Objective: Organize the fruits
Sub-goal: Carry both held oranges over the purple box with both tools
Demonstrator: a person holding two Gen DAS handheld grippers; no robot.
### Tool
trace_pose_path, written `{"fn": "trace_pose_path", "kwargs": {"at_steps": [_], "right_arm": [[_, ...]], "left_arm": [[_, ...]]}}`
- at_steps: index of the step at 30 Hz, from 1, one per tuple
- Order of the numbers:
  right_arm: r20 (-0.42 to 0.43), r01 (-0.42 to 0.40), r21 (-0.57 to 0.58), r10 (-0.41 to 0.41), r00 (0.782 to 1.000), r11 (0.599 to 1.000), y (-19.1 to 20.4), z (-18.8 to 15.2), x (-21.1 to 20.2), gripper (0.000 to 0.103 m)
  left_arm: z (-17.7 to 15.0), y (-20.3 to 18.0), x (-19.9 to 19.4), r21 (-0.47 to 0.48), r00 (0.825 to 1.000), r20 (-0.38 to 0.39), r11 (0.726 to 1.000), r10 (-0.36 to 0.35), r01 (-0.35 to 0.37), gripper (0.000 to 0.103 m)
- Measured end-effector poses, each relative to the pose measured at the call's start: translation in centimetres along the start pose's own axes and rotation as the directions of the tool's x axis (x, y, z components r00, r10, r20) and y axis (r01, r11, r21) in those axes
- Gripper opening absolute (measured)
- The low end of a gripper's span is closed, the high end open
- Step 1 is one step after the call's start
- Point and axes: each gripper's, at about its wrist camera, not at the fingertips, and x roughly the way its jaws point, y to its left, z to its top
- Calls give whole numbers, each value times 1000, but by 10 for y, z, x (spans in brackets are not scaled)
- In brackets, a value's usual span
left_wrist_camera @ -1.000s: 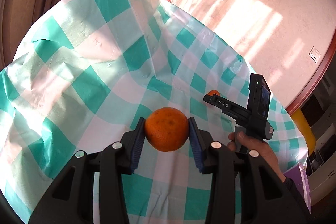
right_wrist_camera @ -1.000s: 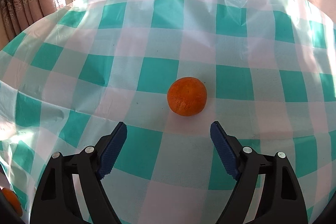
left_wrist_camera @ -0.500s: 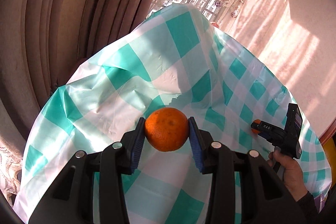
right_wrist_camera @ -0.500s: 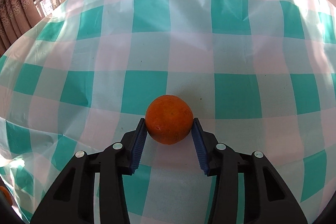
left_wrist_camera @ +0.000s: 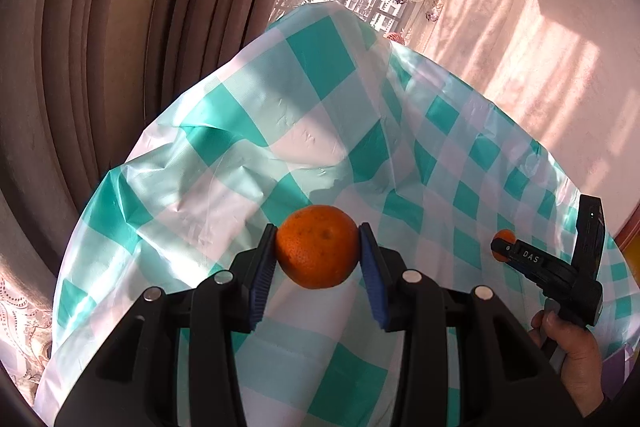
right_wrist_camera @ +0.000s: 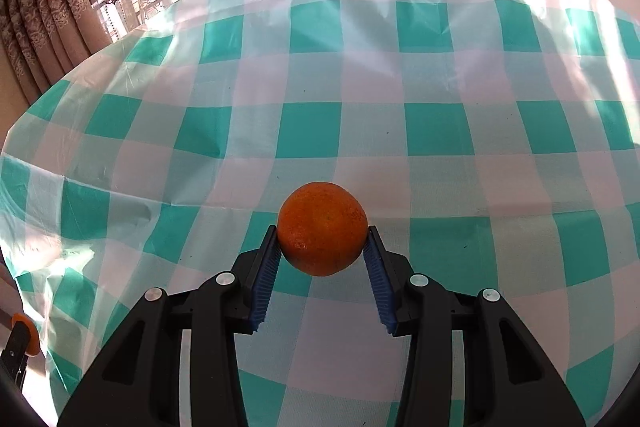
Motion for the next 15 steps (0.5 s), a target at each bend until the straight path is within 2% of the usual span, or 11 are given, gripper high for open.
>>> {"fn": "trace_pose_path", "kwargs": {"at_steps": [7, 15], "right_arm": [[11, 23, -10, -23, 1000, 1000, 7, -30, -39, 43], [56, 37, -10, -37, 998, 999, 6, -61, -104, 43]], "left_arm": [[-6, -14, -11, 44, 1000, -7, 999, -17, 18, 40], [-12, -38, -31, 96, 998, -4, 994, -56, 56, 40]]}}
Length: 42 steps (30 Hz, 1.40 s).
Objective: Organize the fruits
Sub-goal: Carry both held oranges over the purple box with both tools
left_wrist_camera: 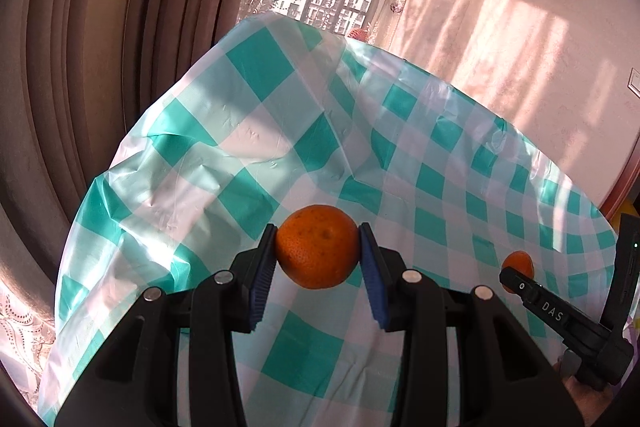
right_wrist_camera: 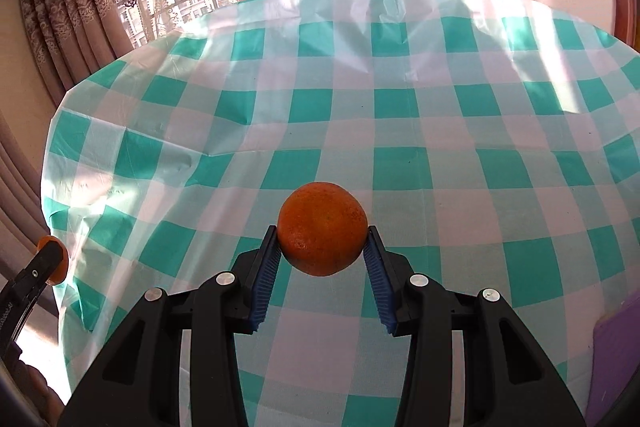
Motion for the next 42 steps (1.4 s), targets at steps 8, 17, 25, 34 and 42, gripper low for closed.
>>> {"fn": "trace_pose_path", "kwargs": {"at_steps": [8, 17, 25, 34, 42], "right_arm": [[30, -17, 22, 16, 999, 1000, -12, -16, -53, 43], [78, -74, 42, 70, 994, 996, -28, -36, -110, 43], [146, -84, 76, 72, 987, 994, -63, -48, -166, 43], [195, 17, 154, -47, 980, 988, -128, -65, -222, 43], [198, 102, 212, -145, 969, 972, -176, -85, -259, 43]], "left_arm": [[-2, -30, -24, 67, 999, 13, 997, -40, 39, 40], [-4, -60, -48, 131, 997, 28, 989, -71, 66, 40], [-13, -102, -64, 213, 989, 15, 967, -145, 139, 41], [-41, -171, -73, 324, 960, -52, 905, -274, 276, 41], [-75, -233, -79, 406, 919, -144, 825, -367, 393, 41]]}}
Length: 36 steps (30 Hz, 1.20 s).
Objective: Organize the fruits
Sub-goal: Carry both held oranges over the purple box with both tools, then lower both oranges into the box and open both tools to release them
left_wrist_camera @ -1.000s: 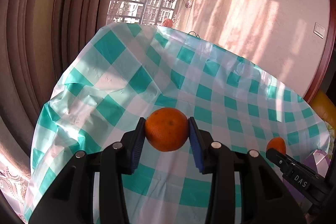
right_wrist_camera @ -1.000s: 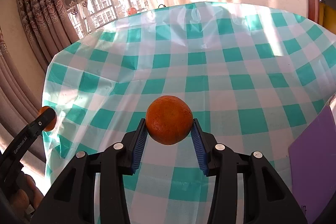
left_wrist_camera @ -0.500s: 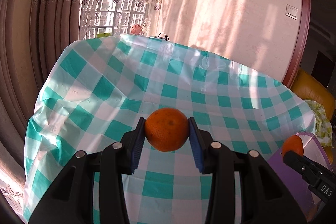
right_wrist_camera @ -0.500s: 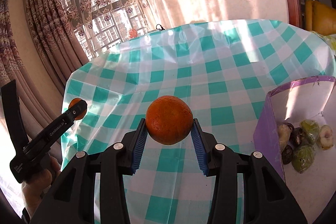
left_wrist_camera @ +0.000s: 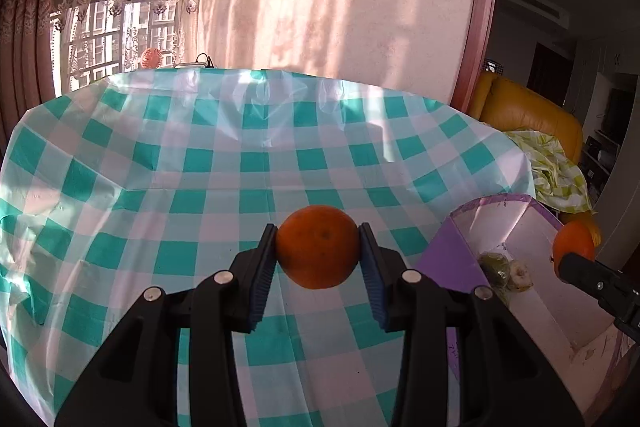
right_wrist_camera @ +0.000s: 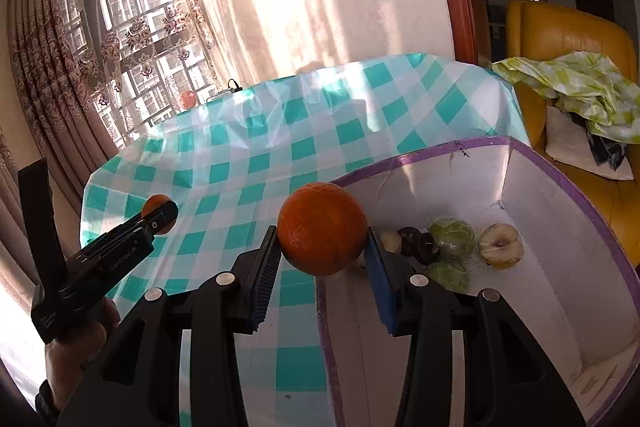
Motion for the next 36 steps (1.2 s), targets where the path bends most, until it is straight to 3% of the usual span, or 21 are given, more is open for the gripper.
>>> {"fn": "trace_pose_path", "kwargs": {"at_steps": [7, 12, 16, 24, 27, 29, 36], "right_arm": [[-2, 128, -13, -128, 992, 992, -44, -4, -18, 43], [-31, 215, -31, -216, 976, 976, -71, -9, -18, 43], [-66, 264, -34, -266, 962, 964, -90, -16, -13, 43], [-122, 303, -42, -306, 944, 952, -111, -21, -2, 43], [-127, 350, -66, -356, 926, 934, -113, -19, 4, 44], [-126, 380, -86, -389, 913, 921, -114, -18, 6, 44], [-146, 376, -96, -387, 910, 922, -115, -18, 12, 45]], "left_arm": [[-8, -63, 12, 121, 990, -45, 983, -130, 135, 41], [-17, -110, 17, 239, 968, -115, 939, -225, 247, 41], [-25, -139, 27, 303, 952, -173, 906, -254, 297, 41], [-42, -177, 40, 432, 935, -267, 838, -233, 333, 41], [-49, -186, 47, 468, 927, -308, 814, -215, 345, 41], [-52, -189, 52, 479, 925, -323, 808, -201, 343, 41], [-63, -197, 60, 528, 920, -353, 777, -168, 344, 42]]}}
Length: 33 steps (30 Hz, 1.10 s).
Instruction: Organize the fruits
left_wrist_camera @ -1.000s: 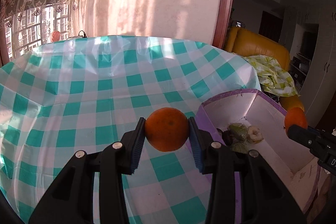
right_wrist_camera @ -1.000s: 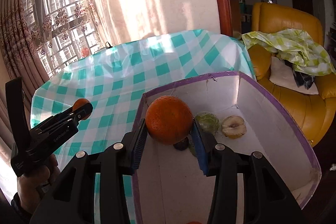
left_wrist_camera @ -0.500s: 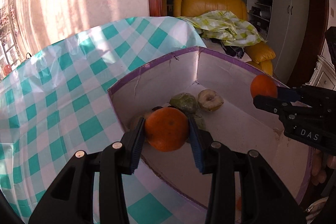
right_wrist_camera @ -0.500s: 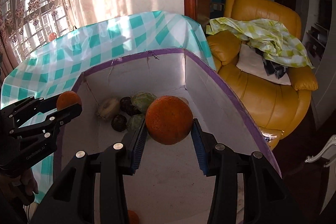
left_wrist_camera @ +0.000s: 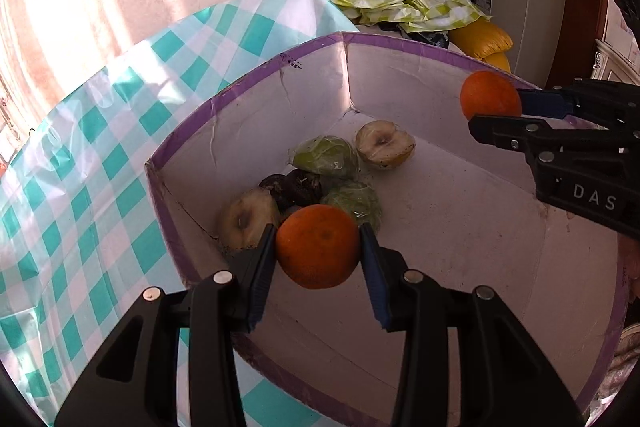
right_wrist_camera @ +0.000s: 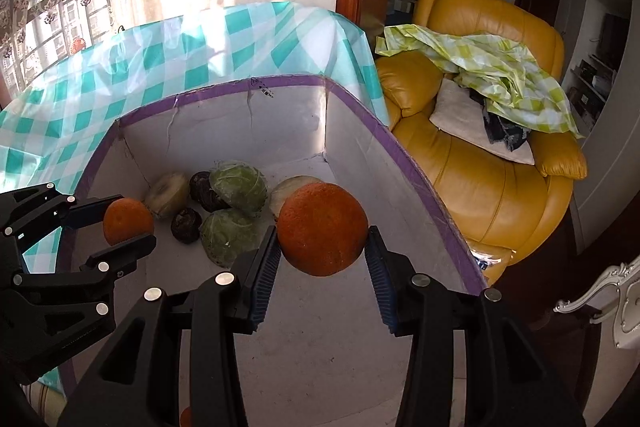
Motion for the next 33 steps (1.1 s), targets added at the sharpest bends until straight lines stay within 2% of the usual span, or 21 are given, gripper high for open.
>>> {"fn": "trace_pose_path", "kwargs": {"at_steps": [6, 7, 11, 14, 16, 20, 23, 26, 33], "right_arm": [[12, 24, -7, -24, 1000, 1000, 2, 0, -3, 62], [14, 25, -6, -25, 1000, 1000, 2, 1, -3, 66], [20, 39, -7, -38, 999, 999, 3, 1, -5, 74], [28, 51, -9, -51, 998, 999, 4, 0, -7, 79], [31, 60, -12, -60, 998, 998, 4, -1, -9, 81], [48, 80, -4, -80, 996, 997, 3, -2, -13, 86], [77, 94, 18, -96, 992, 995, 2, -5, -24, 86], [103, 104, 16, -105, 989, 994, 3, -11, -38, 86], [153, 141, 40, -146, 977, 989, 0, -36, -74, 86]], "left_arm": [[-1, -5, 7, 29, 1000, -17, 1000, -8, 9, 42], [-1, -6, 8, 30, 1000, -15, 1000, -7, 7, 45], [-2, -10, 6, 34, 1000, -6, 999, -25, 25, 66], [-3, -12, 1, 31, 1000, 8, 999, -24, 24, 76], [-4, -12, -5, 14, 999, 20, 999, -33, 33, 77], [-8, -5, -20, -58, 996, 58, 996, -66, 69, 90], [-14, 0, -33, -118, 992, 91, 988, -91, 101, 92], [-19, -1, -49, -151, 989, 129, 984, -71, 91, 101], [-32, -21, -75, -184, 993, 115, 983, 14, 8, 101]]}}
